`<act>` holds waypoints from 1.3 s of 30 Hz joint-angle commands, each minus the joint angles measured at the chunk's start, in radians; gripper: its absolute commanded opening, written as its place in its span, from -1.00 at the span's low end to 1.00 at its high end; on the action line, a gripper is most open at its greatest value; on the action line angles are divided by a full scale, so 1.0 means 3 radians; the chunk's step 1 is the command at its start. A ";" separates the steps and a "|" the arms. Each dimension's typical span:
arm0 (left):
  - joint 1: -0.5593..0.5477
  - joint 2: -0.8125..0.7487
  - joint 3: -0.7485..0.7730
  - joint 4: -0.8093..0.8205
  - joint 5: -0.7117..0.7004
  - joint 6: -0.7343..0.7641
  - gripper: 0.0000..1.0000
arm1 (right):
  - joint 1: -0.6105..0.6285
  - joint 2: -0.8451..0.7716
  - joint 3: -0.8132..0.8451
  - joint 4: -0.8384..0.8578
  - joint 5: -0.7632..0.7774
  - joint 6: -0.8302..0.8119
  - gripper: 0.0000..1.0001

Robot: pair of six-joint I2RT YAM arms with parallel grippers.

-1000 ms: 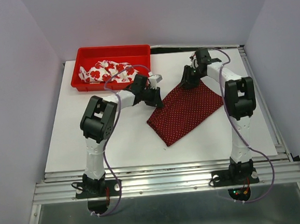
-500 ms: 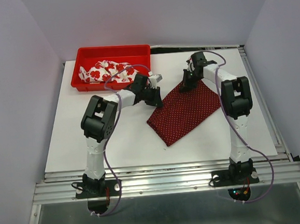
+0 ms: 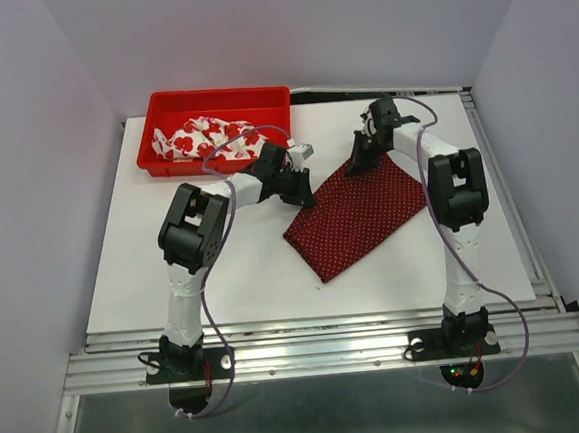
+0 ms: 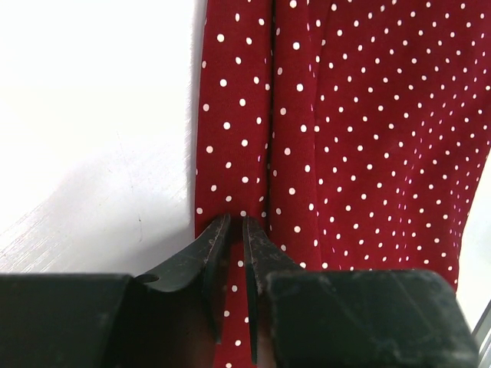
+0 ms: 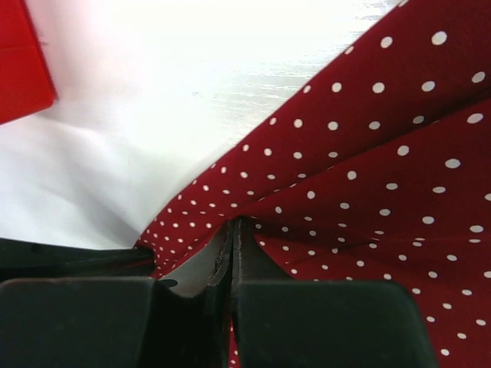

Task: Fold and stack the skirts
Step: Fold the skirt

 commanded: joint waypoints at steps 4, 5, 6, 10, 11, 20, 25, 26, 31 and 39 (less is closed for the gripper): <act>-0.0024 0.0017 0.0131 -0.0068 -0.0033 0.0017 -0.53 | 0.0019 -0.0308 0.0033 0.0372 -0.0113 0.0179 -0.99; -0.0024 0.0022 0.0136 -0.0068 -0.0043 0.0012 -0.53 | 0.0019 -0.0293 0.0063 0.0372 -0.0118 0.0184 -0.99; -0.0024 0.0017 0.0136 -0.0068 -0.0048 0.0012 -0.53 | 0.0019 -0.0278 0.0069 0.0372 -0.0144 0.0184 -0.99; -0.0024 0.0032 0.0141 -0.0073 -0.0043 0.0012 -0.53 | 0.0019 -0.0211 0.0074 0.0372 -0.0174 0.0169 -0.99; -0.0024 0.0032 0.0141 -0.0078 -0.0038 0.0012 -0.53 | 0.0019 -0.0181 0.0074 0.0372 -0.0185 0.0169 -0.99; -0.0019 0.0042 0.0161 -0.0083 -0.0048 0.0002 -0.54 | 0.0050 -0.0027 0.0084 0.0449 -0.0210 0.0153 -0.99; 0.0027 -0.0360 0.0064 -0.0037 -0.0038 -0.0034 -0.26 | 0.0050 0.0182 0.0120 0.0494 -0.0159 0.0128 -0.99; 0.0053 -0.0443 0.0059 -0.0062 -0.0028 -0.0008 -0.21 | 0.0050 0.0213 0.0120 0.0500 -0.0184 0.0123 -0.99; 0.0058 -0.0862 0.0023 -0.0532 0.0033 0.0308 0.03 | 0.0050 0.0270 0.0074 0.0510 -0.0129 0.0046 -0.99; 0.0053 -0.1174 -0.0539 -0.0865 0.0116 0.0426 -0.04 | 0.0050 0.0275 0.0023 0.0510 -0.0072 0.0010 -0.99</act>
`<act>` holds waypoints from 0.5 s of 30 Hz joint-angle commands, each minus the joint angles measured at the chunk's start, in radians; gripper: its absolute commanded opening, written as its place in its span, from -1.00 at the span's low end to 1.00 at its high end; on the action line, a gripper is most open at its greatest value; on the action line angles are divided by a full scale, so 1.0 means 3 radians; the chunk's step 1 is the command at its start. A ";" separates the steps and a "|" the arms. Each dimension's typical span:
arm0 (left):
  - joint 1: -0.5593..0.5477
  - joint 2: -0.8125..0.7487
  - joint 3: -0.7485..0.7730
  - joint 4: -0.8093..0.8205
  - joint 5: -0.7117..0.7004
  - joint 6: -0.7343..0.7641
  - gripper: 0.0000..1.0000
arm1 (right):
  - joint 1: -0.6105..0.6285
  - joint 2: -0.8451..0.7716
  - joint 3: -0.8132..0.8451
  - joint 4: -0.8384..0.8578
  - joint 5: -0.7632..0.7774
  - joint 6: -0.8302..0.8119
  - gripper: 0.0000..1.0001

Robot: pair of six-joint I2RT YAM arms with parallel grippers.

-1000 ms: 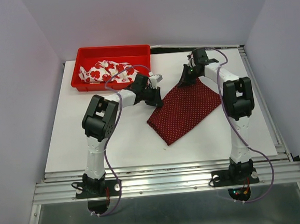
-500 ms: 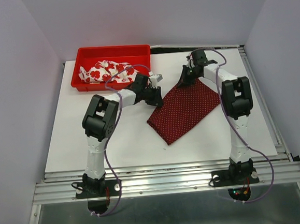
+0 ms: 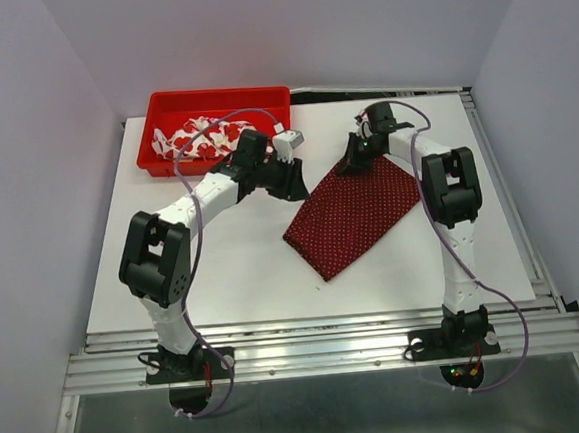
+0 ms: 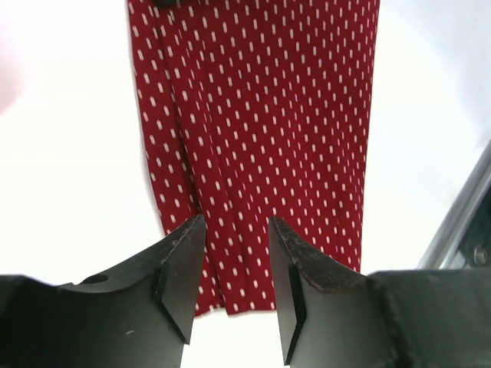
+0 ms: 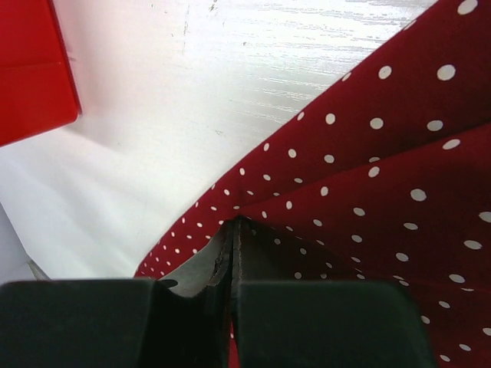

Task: Fold and stack the skirts
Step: Fold the skirt

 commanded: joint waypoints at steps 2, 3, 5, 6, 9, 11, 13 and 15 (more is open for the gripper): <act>-0.0012 -0.0072 -0.0397 -0.0343 0.0018 0.0154 -0.05 | 0.0028 0.0068 0.0035 0.0065 0.0139 -0.0093 -0.99; -0.0017 -0.0067 -0.0423 -0.0353 0.0017 0.0149 -0.05 | 0.0028 0.0068 0.0041 0.0065 0.0144 -0.0093 -0.99; -0.0048 -0.0022 -0.0428 -0.0419 0.0022 0.0307 -0.01 | 0.0028 0.0083 0.0051 0.0060 0.0149 -0.0093 -0.99; -0.0083 0.0004 -0.0413 -0.0475 0.0033 0.0338 0.00 | 0.0028 0.0088 0.0056 0.0055 0.0149 -0.0093 -0.99; -0.0129 0.0112 -0.0362 -0.0537 0.0048 0.0400 0.04 | 0.0028 0.0103 0.0076 0.0039 0.0144 -0.0088 -0.99; -0.0140 0.0168 -0.0351 -0.0558 0.0058 0.0405 0.04 | 0.0028 0.0114 0.0102 0.0029 0.0144 -0.0093 -0.99; -0.0160 0.0178 -0.0351 -0.0563 0.0074 0.0425 0.04 | 0.0028 0.0114 0.0112 0.0014 0.0139 -0.0103 -0.99; -0.0181 0.0183 -0.0367 -0.0553 0.0084 0.0441 0.04 | 0.0028 0.0119 0.0122 0.0014 0.0139 -0.0108 -0.99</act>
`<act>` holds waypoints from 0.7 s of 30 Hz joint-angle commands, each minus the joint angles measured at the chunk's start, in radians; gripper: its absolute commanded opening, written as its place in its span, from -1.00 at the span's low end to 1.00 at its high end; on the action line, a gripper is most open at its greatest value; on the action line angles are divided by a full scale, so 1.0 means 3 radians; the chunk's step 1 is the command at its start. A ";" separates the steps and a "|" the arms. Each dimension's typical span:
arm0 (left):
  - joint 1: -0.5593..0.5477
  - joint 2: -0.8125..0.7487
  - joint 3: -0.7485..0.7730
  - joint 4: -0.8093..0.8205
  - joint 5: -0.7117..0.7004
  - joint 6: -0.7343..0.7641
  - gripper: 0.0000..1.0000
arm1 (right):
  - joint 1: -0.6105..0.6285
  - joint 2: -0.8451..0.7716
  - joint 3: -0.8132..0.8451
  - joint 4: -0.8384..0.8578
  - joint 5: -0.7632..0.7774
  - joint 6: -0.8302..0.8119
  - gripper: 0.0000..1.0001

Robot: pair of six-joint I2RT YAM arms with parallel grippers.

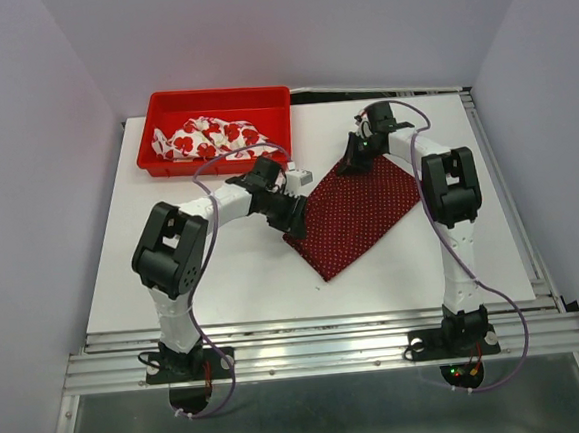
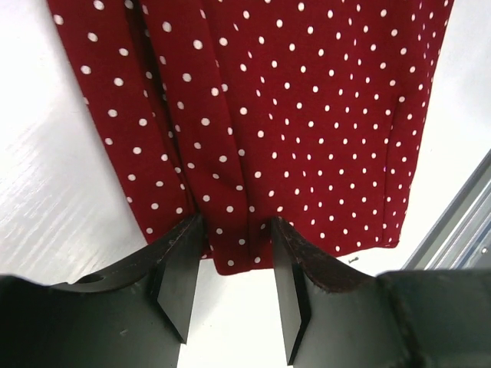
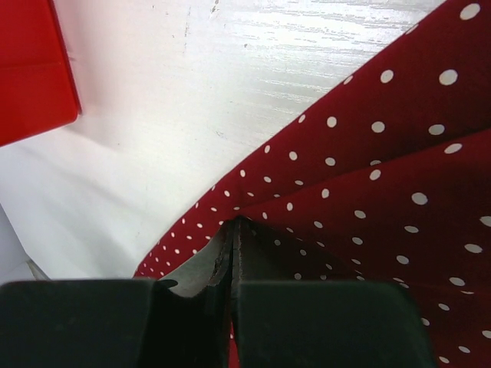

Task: Fold and stack the skirts
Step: Fold the skirt

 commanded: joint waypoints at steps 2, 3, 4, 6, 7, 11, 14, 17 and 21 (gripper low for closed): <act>-0.0057 -0.0034 0.0038 -0.0033 0.0102 0.0119 0.04 | 0.0028 0.0111 0.0115 0.0001 0.0141 -0.0101 -0.99; -0.0068 -0.0034 0.0032 -0.0027 0.0112 0.0114 0.04 | 0.0028 0.0111 0.0115 -0.0004 0.0147 -0.0106 -0.99; -0.0078 -0.0024 0.0022 -0.0012 0.0127 0.0109 -0.01 | 0.0028 0.0106 0.0115 -0.0004 0.0152 -0.0111 -0.99; -0.0083 -0.0003 0.0027 -0.0002 0.0127 0.0083 -0.16 | 0.0028 0.0116 0.0115 -0.0004 0.0152 -0.0116 -0.99; -0.0083 -0.0003 0.0032 0.0008 0.0122 0.0073 -0.38 | 0.0028 0.0116 0.0115 -0.0004 0.0152 -0.0121 -0.99; -0.0083 -0.0212 0.0022 0.0070 -0.0203 0.0007 -0.93 | 0.0028 0.0121 0.0115 -0.0014 0.0152 -0.0152 -0.99; -0.0088 -0.0442 0.0002 0.0136 -0.0582 -0.0054 -1.00 | 0.0028 0.0111 0.0105 -0.0025 0.0157 -0.0198 -0.99; -0.0088 -0.0504 0.0007 0.0177 -0.0985 -0.0095 -1.00 | 0.0028 0.0106 0.0084 -0.0025 0.0152 -0.0244 -0.99; -0.0078 -0.0224 0.0063 0.0111 -0.1120 -0.0085 -1.00 | 0.0028 0.0111 0.0089 -0.0020 0.0111 -0.0295 -0.99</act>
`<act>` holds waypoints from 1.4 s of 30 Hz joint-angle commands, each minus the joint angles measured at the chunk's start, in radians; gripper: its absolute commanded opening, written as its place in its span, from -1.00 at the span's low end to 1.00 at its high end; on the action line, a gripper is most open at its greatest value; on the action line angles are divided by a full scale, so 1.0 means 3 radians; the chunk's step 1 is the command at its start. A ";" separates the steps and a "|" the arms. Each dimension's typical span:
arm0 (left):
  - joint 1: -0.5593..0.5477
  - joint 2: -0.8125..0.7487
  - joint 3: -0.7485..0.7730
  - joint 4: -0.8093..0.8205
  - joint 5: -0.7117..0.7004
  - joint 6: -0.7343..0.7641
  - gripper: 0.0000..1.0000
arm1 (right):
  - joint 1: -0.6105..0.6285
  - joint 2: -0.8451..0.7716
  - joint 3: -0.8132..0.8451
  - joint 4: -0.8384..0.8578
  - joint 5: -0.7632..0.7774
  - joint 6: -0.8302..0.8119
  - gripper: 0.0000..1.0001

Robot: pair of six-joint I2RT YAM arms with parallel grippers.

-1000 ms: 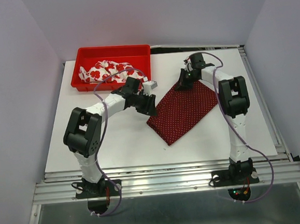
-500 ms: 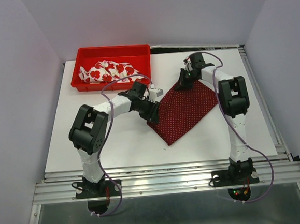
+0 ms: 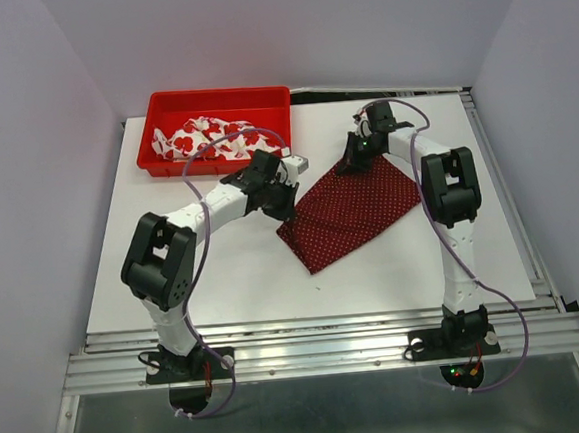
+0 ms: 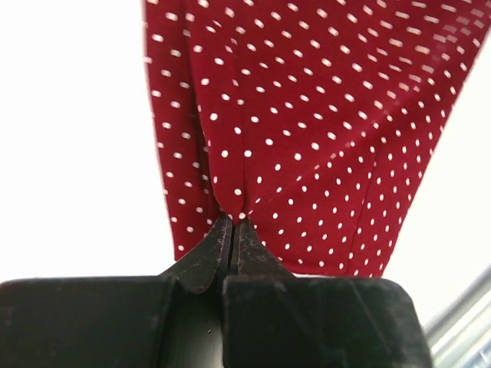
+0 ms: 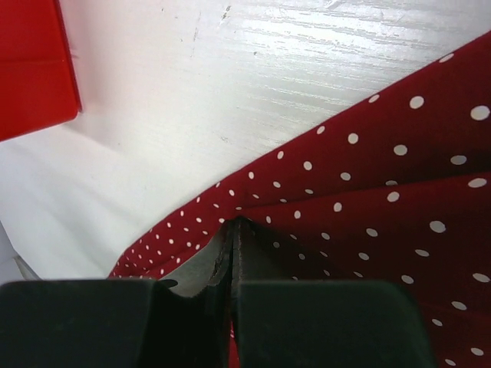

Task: Fold and stack the skirts
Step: Fold the skirt

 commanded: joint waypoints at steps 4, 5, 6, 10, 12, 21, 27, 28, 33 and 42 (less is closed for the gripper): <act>0.0010 0.0524 0.0152 0.0027 -0.0272 -0.0059 -0.75 | 0.0028 0.0098 0.0139 -0.0003 -0.0050 -0.0154 -0.76; 0.0015 0.0581 0.0178 0.0022 -0.0267 -0.0069 -0.71 | 0.0028 0.0088 0.0165 -0.0003 -0.0055 -0.0169 -0.68; 0.0025 0.0642 0.0198 0.0012 -0.0277 -0.0074 -0.64 | 0.0028 0.0038 0.0185 -0.0003 -0.0045 -0.0204 -0.41; 0.0081 0.0807 0.0301 -0.0091 -0.0262 -0.0176 -0.53 | 0.0028 -0.0243 0.0333 -0.0008 0.0133 -0.0373 0.55; 0.0092 0.0751 0.0270 -0.0091 -0.0180 -0.0161 -0.40 | 0.0028 -0.0397 0.0354 -0.0018 0.0220 -0.0491 0.84; 0.0036 0.0071 -0.0128 -0.0009 0.0224 -0.0136 0.29 | -0.0079 -0.1403 -0.0232 -0.0729 0.0543 -0.1570 0.77; 0.0020 -0.0216 -0.0118 -0.0239 0.0046 -0.0049 0.01 | -0.0079 -0.1502 -0.0995 -0.0606 0.0824 -0.1769 0.16; 0.0020 -0.0216 -0.0098 -0.0330 0.0035 -0.0003 -0.05 | -0.0079 -0.1446 -0.1011 -0.0596 0.0819 -0.1780 0.06; 0.0020 -0.0042 -0.0021 -0.0480 -0.0026 0.0074 -0.31 | -0.0079 -0.0874 -0.0868 -0.0453 0.0997 -0.1856 -0.08; 0.0020 -0.1048 -0.0659 0.0057 0.0065 0.1154 0.38 | -0.0079 -0.0301 -0.0403 -0.0090 0.1152 -0.2388 -0.06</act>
